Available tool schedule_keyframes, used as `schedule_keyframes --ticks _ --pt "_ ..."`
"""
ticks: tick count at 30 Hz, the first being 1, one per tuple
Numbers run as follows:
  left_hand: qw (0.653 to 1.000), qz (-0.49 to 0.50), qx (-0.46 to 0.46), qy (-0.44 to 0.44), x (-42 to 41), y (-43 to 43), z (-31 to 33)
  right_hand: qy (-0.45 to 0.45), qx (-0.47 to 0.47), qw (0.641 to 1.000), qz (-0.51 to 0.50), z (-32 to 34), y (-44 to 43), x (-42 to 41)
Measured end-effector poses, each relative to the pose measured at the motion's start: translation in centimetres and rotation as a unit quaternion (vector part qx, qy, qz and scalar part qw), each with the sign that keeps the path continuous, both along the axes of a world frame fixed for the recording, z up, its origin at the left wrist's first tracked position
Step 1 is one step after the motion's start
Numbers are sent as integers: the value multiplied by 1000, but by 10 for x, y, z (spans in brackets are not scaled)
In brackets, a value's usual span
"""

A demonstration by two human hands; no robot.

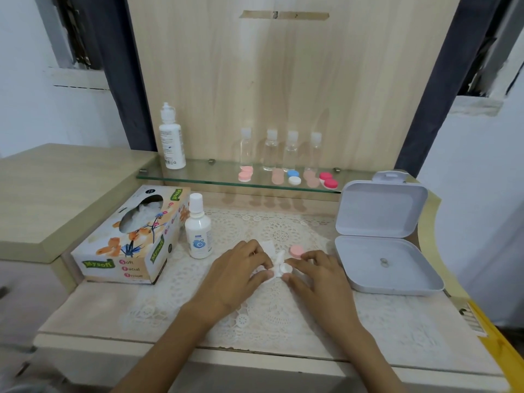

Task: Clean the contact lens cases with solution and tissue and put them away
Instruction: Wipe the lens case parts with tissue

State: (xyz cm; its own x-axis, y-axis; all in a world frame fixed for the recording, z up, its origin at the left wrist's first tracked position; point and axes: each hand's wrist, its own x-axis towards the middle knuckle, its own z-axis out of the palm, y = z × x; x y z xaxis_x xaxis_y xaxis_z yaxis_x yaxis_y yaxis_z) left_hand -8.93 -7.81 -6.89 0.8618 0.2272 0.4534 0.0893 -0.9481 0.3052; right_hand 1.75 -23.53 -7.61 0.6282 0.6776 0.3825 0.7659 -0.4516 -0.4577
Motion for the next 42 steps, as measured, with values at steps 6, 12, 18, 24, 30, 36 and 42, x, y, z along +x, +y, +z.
schedule_keyframes --ticks 6,12,18,24,30,36,42 --pt "995 -1 -103 6 4 0 -1 -4 -7 1000 -5 -1 1 1" --pt "998 -7 -61 -18 -2 1 -4 -1 -8 1000 1 0 1 2" --pt "998 -7 -56 -27 1 -2 0 -2 -18 1000 -3 -2 1 3" --pt "993 5 -114 -12 5 1 2 -8 -18 1000 -5 -2 2 3" --pt "994 -35 -103 5 2 1 -1 -8 -10 1000 -2 -3 1 2" --pt "989 33 -143 10 8 -3 6 -8 -8 1000 -4 -4 1 2" --pt "975 100 -198 -11 4 -6 8 -16 -17 1000 -2 -4 1 4"
